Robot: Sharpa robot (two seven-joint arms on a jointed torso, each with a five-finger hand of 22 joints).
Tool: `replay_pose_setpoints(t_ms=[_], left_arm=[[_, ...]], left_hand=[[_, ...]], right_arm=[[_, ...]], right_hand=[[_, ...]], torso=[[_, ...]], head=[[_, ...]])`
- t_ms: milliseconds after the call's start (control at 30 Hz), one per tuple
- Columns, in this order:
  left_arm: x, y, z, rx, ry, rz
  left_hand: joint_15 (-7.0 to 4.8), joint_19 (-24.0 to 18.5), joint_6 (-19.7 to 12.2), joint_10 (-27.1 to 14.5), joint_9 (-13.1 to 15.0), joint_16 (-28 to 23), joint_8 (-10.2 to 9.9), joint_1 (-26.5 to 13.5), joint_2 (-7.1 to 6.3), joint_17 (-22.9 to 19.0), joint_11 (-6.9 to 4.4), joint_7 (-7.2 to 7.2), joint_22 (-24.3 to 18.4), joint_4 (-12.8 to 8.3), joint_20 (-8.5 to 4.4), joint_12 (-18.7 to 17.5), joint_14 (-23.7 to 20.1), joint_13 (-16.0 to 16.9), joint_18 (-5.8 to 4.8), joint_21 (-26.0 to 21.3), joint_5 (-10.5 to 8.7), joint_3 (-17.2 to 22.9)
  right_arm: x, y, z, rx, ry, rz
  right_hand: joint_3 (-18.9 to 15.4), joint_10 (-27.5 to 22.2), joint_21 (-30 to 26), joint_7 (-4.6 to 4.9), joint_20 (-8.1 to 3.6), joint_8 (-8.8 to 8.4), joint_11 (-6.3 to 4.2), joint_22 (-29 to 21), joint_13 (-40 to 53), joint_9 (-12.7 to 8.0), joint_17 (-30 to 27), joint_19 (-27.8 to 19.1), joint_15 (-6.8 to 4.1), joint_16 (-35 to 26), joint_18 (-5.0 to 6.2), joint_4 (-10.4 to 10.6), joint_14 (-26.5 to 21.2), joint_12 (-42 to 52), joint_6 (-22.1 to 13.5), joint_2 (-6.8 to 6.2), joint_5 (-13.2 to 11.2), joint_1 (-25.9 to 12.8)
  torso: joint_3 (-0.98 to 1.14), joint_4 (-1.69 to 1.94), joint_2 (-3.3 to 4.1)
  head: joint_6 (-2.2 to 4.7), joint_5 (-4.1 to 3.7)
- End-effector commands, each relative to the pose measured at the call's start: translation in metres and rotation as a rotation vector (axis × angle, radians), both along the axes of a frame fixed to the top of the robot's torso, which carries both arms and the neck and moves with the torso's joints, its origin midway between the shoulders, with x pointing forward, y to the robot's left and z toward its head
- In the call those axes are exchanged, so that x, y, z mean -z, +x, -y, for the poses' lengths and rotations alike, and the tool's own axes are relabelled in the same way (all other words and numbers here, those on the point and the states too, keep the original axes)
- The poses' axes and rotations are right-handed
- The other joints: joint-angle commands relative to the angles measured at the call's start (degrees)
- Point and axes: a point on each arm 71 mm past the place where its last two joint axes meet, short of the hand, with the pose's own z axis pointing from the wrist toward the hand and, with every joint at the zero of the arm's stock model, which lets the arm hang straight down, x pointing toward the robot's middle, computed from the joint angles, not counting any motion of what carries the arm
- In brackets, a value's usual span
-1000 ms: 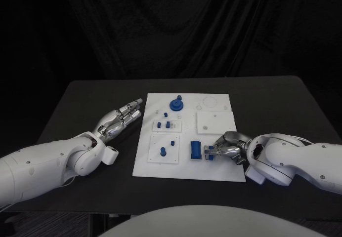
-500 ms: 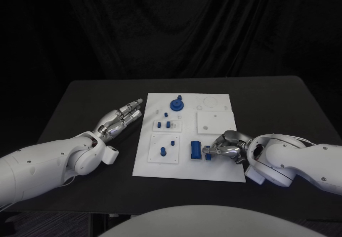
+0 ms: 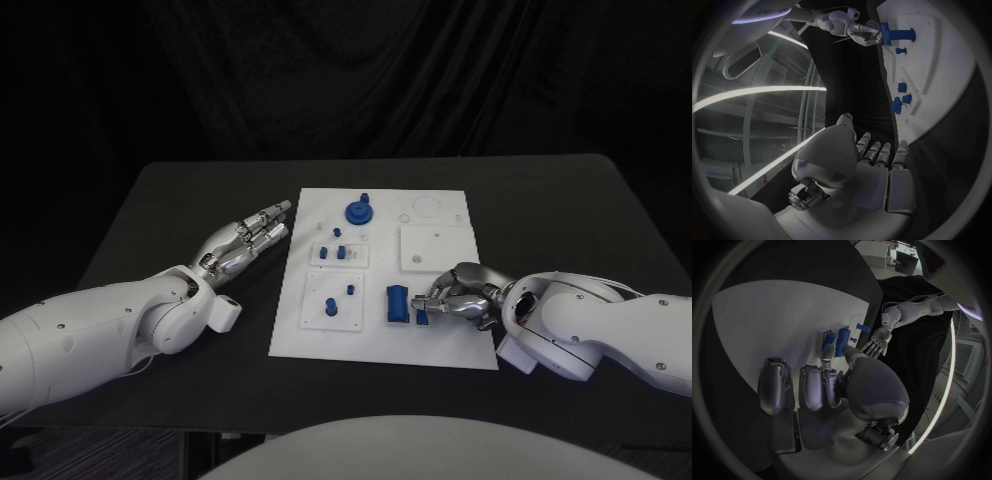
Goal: Assemble the parts on the task board
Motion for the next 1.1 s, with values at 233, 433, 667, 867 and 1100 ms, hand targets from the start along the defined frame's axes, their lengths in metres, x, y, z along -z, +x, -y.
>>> replay_pose_setpoints(t_ms=[233,433,667,867,1100], left_arm=[[-0.006,-0.002,0.001,0.016,-0.056,0.07],[-0.006,-0.002,0.0,0.015,-0.056,0.07],[-0.006,-0.002,0.001,0.016,-0.056,0.07],[-0.006,-0.002,0.0,0.015,-0.055,0.069],[-0.006,-0.002,0.0,0.016,-0.055,0.068]], left_hand=[[0.36,0.1,0.03,-0.11,0.09,-0.21,0.16,0.61,0.08,-0.05,0.41,0.38,0.1,0.02,0.41,0.02,0.08,-0.06,0.97,0.09,0.35,0.35],[0.37,0.1,0.02,-0.12,0.09,-0.21,0.16,0.66,0.07,-0.05,0.44,0.4,0.1,-0.02,0.43,0.02,0.08,-0.06,0.97,0.09,0.42,0.37],[0.37,0.11,0.03,-0.13,0.09,-0.21,0.16,0.72,0.07,-0.05,0.46,0.42,0.11,-0.05,0.46,0.02,0.08,-0.06,0.97,0.1,0.48,0.4],[0.37,0.11,0.03,-0.13,0.09,-0.21,0.16,0.72,0.07,-0.05,0.46,0.42,0.11,-0.05,0.46,0.02,0.08,-0.06,0.97,0.1,0.48,0.4],[0.37,0.11,0.09,-0.1,0.09,-0.21,0.17,0.78,0.06,-0.05,0.5,0.42,0.1,-0.09,0.47,0.02,0.08,-0.05,0.98,0.09,0.55,0.43]], right_arm=[[-0.012,-0.005,0.002,-0.058,-0.002,0.139],[-0.015,-0.011,0.004,-0.106,-0.026,0.159],[-0.011,-0.013,0.008,-0.126,-0.052,0.137],[-0.008,-0.013,0.008,-0.137,-0.067,0.115],[-0.006,-0.013,0.007,-0.146,-0.077,0.099]], right_hand=[[0.56,5.96,0.05,-0.71,-0.79,5.13,-0.92,11.53,15.1,4.63,2.0,1.81,-0.92,0.37,0.47,-2.91,3.81,0.15,-1.59,-0.4,1.92,4.18],[0.25,5.96,0.12,-0.89,-0.96,7.03,-1.09,11.55,15.1,6.47,2.06,1.83,-1.08,0.39,0.44,-3.22,3.81,0.15,-2.19,-0.68,0.27,4.82],[-1.24,5.96,0.61,-1.1,-1.12,9.01,-1.28,11.71,15.1,8.44,2.45,2.03,-1.23,0.6,0.33,-1.83,3.89,0.15,-2.43,-0.72,-4.02,3.79],[-2.44,5.96,0.41,-1.09,-1.13,9.28,-1.27,11.64,15.1,8.93,2.45,1.94,-1.24,0.6,0.38,-0.97,3.88,0.15,-2.74,-0.83,-7.85,3.49],[-2.62,5.96,0.28,-1.07,-1.13,9.24,-1.25,11.6,15.1,8.96,2.36,1.89,-1.23,0.56,0.41,-0.82,3.86,0.15,-2.83,-0.78,-8.36,3.48]], torso=[[0.03,0.02,0.0],[0.01,-0.06,-0.04],[-0.04,0.03,-0.06],[0.03,0.07,0.01],[-0.03,0.03,0.01]], head=[[-0.01,0.21],[-0.01,0.25],[-0.01,0.06],[-0.01,0.12],[-0.01,0.34]])
